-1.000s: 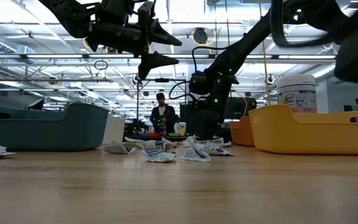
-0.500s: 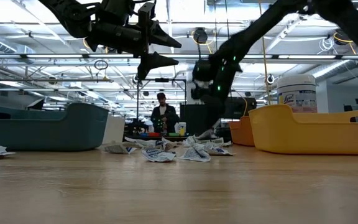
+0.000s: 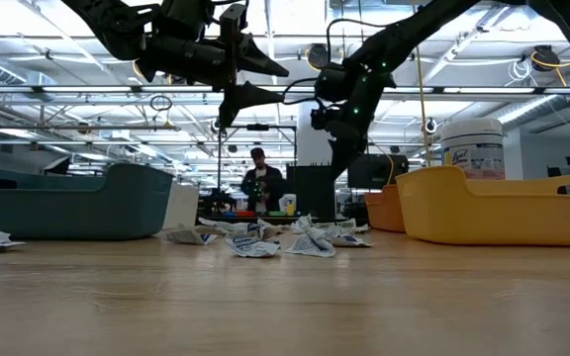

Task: Pick & Place First Aid Supplies
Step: Put the antibiotic ointment into the orange bin

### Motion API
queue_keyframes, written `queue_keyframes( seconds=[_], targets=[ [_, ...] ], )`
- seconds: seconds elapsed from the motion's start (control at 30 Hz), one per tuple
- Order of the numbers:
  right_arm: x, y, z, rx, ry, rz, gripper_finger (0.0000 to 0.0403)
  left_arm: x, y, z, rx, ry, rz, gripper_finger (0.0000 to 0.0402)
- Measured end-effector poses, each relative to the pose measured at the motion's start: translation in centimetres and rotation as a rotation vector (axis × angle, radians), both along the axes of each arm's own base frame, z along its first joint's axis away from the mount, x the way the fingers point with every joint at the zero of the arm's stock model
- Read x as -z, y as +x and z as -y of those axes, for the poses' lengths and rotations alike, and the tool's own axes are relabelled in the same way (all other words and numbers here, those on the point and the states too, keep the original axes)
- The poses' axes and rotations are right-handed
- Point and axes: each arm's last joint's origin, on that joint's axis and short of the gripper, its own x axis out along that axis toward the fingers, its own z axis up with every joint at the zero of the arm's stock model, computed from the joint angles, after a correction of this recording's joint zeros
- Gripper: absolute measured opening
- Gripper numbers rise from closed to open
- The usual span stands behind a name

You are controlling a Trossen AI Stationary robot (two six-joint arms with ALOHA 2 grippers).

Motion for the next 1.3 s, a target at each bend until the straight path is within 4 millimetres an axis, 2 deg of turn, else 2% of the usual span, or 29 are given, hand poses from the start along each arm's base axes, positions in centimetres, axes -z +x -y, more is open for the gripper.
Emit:
queue_keyframes(
  seconds=[0.1,0.23,0.33,0.5,0.67,0.8,0.97,1.17,1.3],
  targets=[
    [0.5,0.4,0.3,0.019,-0.003,0.016,0.0030,0.0,0.0,0.0,0.000,0.000,0.000,0.0200],
    [1.2,1.1,0.9,0.124,0.024,0.075,0.0092,0.0,0.0,0.0,0.000,0.000,0.000,0.0195],
    [2.6,1.4,1.3,0.182,0.069,0.065,0.0131,0.0,0.0,0.0,0.000,0.000,0.000,0.0193],
    [5.1,2.4,1.3,0.182,0.094,0.030,0.0159,0.0,0.0,0.0,0.001,0.000,0.000,0.0200],
    [7.7,3.1,0.7,0.170,0.115,-0.006,0.0152,0.0,0.0,0.0,0.001,-0.001,0.000,0.0209],
    [9.0,2.9,0.4,0.197,0.059,-0.092,0.0145,0.0,0.0,0.0,-0.002,-0.025,-0.001,0.0205],
    [9.2,2.9,0.4,0.198,0.046,-0.105,0.0114,0.0,0.0,0.0,0.003,-0.034,-0.002,0.0192],
    [9.2,3.0,0.3,0.190,0.069,-0.087,0.0013,0.0,0.0,0.0,0.003,-0.035,-0.002,0.0182],
    [8.6,2.7,0.0,0.189,0.079,-0.100,0.0013,0.0,0.0,0.0,0.003,-0.035,-0.001,0.0184]
  ],
)
